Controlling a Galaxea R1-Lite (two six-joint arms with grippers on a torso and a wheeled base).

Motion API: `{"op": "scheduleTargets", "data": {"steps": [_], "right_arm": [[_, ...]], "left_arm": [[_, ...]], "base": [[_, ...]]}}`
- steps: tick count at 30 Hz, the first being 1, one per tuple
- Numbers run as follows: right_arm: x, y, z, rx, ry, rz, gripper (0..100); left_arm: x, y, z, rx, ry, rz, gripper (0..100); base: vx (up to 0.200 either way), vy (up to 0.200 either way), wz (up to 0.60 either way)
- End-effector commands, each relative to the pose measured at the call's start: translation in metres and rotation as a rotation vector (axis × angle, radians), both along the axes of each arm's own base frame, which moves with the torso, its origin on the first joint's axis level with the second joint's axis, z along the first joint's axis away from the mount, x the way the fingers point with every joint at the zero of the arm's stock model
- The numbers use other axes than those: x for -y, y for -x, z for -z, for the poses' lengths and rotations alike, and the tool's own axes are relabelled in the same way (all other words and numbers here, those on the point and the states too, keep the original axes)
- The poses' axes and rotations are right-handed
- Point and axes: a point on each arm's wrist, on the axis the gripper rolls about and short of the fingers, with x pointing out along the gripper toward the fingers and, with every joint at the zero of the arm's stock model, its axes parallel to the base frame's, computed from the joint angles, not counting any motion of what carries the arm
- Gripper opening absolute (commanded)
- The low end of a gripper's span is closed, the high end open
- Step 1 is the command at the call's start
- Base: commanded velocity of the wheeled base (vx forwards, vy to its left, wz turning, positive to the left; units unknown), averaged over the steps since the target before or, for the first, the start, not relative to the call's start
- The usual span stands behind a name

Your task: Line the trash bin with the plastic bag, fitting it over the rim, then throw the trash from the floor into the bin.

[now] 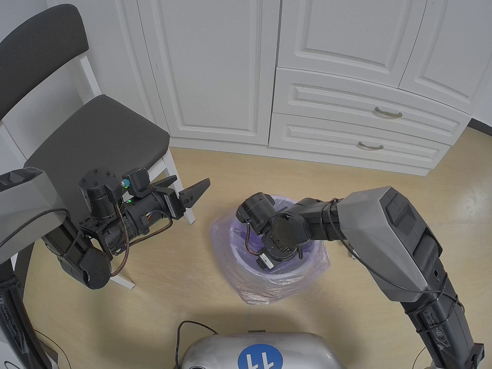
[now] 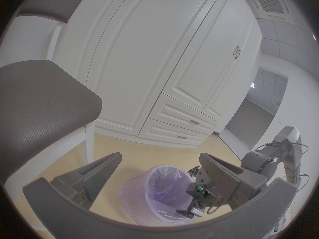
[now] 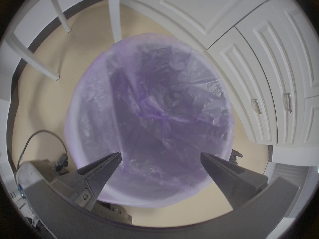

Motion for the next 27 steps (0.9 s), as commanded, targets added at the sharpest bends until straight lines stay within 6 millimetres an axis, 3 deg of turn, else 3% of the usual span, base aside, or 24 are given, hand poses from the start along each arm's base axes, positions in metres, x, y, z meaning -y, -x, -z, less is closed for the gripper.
{"op": "scheduleTargets", "data": {"steps": [1, 8, 13, 23, 27], "right_arm": [[0.009, -0.014, 0.017, 0.015, -0.003, 0.022, 100], [0.008, -0.023, 0.031, 0.054, -0.024, 0.019, 100], [0.014, -0.044, 0.048, 0.158, -0.057, 0.04, 100], [0.021, -0.068, 0.058, 0.328, -0.159, 0.065, 100], [0.02, -0.074, 0.051, 0.403, -0.214, 0.07, 100]], "left_arm": [[0.0, -0.001, 0.0, 0.0, 0.0, -0.001, 100], [0.001, -0.003, 0.008, -0.021, -0.008, 0.0, 100], [0.004, -0.006, 0.021, -0.048, -0.026, 0.005, 100], [0.005, -0.01, 0.025, -0.05, -0.036, 0.004, 100], [0.005, -0.011, 0.029, -0.057, -0.038, 0.004, 100]], "base": [[0.0, 0.0, 0.0], [0.0, 0.0, 0.0], [0.0, 0.0, 0.0], [0.0, 0.0, 0.0], [0.0, 0.0, 0.0]]}}
